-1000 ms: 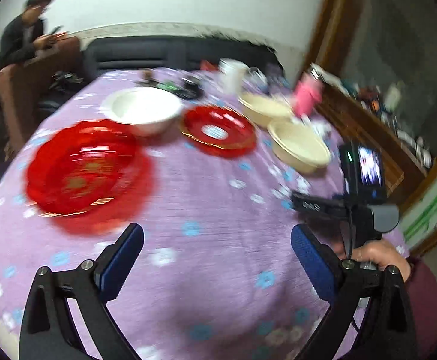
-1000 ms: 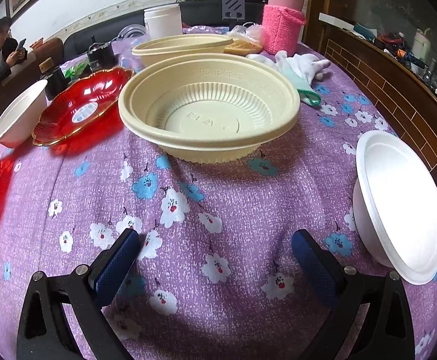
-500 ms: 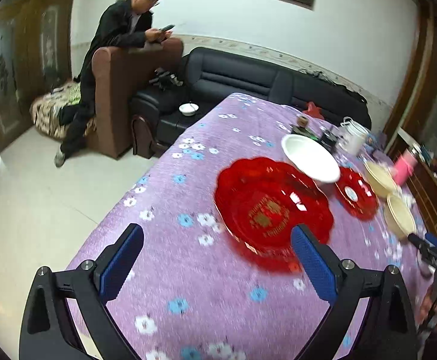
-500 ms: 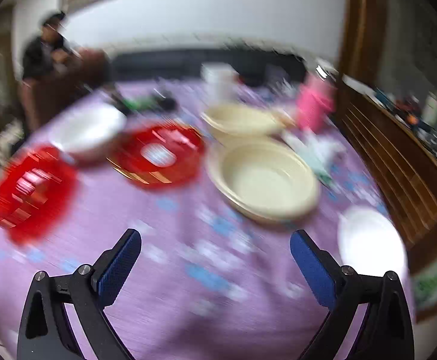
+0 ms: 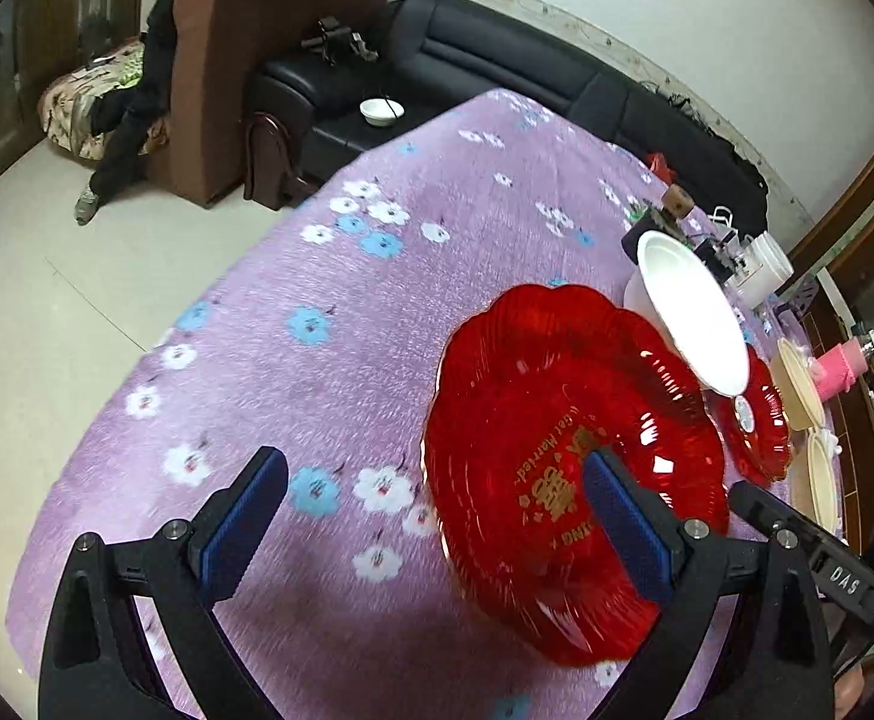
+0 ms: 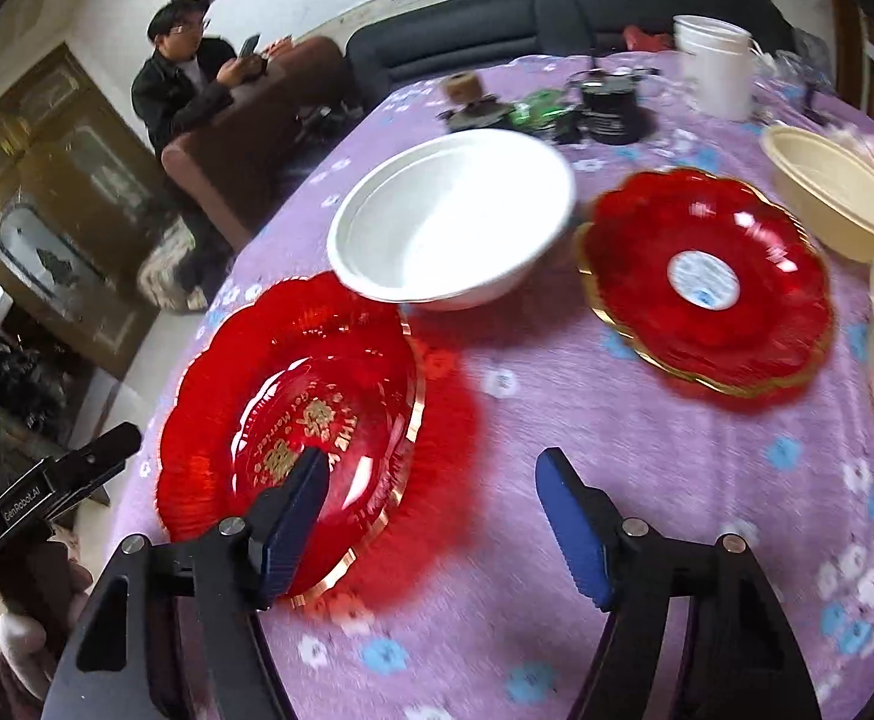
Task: Organize plates and bowls
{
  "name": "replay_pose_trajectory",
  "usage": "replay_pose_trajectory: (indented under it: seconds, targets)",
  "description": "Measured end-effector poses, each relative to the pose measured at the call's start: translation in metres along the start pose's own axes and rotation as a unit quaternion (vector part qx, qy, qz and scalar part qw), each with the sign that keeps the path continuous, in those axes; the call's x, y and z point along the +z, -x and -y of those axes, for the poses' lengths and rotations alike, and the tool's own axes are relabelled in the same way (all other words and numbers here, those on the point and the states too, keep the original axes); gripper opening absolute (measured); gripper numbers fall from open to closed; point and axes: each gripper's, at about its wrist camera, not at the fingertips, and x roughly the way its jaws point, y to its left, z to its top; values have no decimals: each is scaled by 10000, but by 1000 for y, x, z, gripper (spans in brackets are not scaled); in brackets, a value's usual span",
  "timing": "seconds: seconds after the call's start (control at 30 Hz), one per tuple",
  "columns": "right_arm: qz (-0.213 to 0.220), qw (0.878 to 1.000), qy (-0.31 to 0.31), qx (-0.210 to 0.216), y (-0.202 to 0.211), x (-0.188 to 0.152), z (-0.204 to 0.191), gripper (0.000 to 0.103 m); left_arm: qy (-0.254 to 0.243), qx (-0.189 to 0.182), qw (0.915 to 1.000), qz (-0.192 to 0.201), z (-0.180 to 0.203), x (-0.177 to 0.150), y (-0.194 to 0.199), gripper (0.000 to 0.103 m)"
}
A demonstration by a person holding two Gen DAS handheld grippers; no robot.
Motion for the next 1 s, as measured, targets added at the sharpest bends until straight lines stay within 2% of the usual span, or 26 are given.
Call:
replay_pose_trajectory:
  seconds: [0.03, 0.1, 0.13, 0.17, 0.2, 0.23, 0.27, 0.33, 0.37, 0.4, 0.5, 0.73, 1.0]
  targets:
    - [-32, 10000, 27, -66, -5, 1, -2, 76, -13, 37, 10000, -30, 0, 1, -6, 97]
    - [-124, 9998, 42, -165, -16, 3, -6, 76, -40, 29, 9999, -164, 1, 5, -17, 87]
    - [-172, 9997, 41, -190, -20, 5, -7, 73, -57, 5, 9996, -275, 1, 6, -24, 75]
    - [-209, 9995, 47, -233, -24, 6, -8, 72, -60, -21, 9993, -377, 0, 7, -29, 59]
    - [-245, 9993, 59, -271, -28, 5, -8, 67, -48, -38, 9989, -467, 0, 6, -33, 50]
    - [-278, 9992, 60, -272, -30, 5, -8, 58, -31, -81, 9982, -591, 0, 5, -38, 37]
    - [-335, 9991, 52, -254, -34, 4, -7, 52, -29, -106, 9978, -648, 0, 5, -41, 30]
    - [-422, 9989, 29, -200, -40, 2, -7, 28, -114, -69, 9977, -662, 5, 1, -44, 24]
    - [-448, 9988, 30, -172, -41, 1, -7, 23, -158, -68, 9977, -653, 7, 0, -44, 21]
    - [-456, 9988, 65, -160, -42, 0, -10, 17, -213, -1, 9978, -627, 9, -1, -42, 21]
    - [-326, 9986, 272, -323, -34, -2, -17, 16, -238, 36, 9982, -546, 9, -4, -33, 21]
    - [-196, 9977, 587, -267, -15, -21, -25, 16, -223, 29, 9987, -460, 0, -24, -9, 21]
    - [-196, 9983, 509, -201, -8, -51, -18, 16, -429, 152, 9978, -483, 11, -48, -5, 21]
